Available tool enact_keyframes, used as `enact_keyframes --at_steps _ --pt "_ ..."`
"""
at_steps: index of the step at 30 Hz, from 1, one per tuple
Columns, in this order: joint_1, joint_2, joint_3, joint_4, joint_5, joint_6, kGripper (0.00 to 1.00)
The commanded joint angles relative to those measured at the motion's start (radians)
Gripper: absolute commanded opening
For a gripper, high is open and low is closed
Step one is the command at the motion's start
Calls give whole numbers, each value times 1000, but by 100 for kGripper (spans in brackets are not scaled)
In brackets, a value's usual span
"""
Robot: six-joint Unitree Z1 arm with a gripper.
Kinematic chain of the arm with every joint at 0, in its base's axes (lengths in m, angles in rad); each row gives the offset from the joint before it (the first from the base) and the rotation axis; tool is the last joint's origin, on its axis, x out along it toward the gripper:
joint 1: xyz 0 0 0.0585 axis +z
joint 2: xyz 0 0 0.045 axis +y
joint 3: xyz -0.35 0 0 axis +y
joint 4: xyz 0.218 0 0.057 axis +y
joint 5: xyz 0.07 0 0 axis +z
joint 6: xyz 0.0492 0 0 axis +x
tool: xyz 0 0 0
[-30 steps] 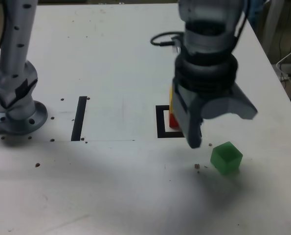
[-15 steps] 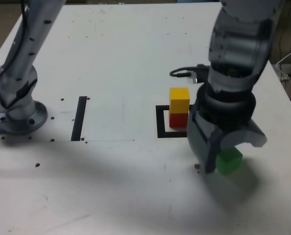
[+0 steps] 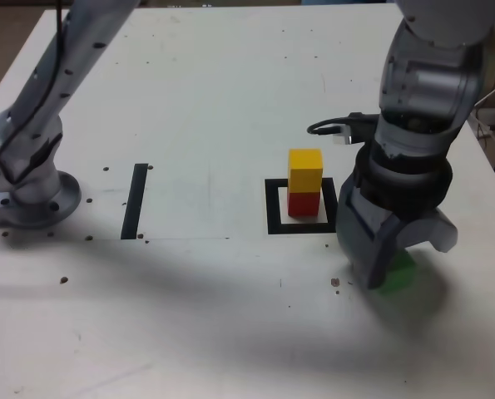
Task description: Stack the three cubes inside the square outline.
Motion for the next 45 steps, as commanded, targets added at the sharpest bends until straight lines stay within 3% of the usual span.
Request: enact_keyframes --at_steps 1,6,9,18,30,33,37,39,41,45 --pt "5 11 -1 -2 -3 7 67" --pt "7 19 4 -8 -33 20 61" --pt "7 16 6 -8 -45 26 51" --pt "7 -46 48 -10 -32 41 21" --pt "-9 -221 143 6 1 66 19" --pt "-16 -230 167 -19 5 66 34" --pt "-23 -227 194 -65 41 62 77" --pt "-25 -225 203 -79 64 54 93" --pt "-25 -221 206 -86 79 41 99" --pt "-25 -210 202 -92 96 20 99"
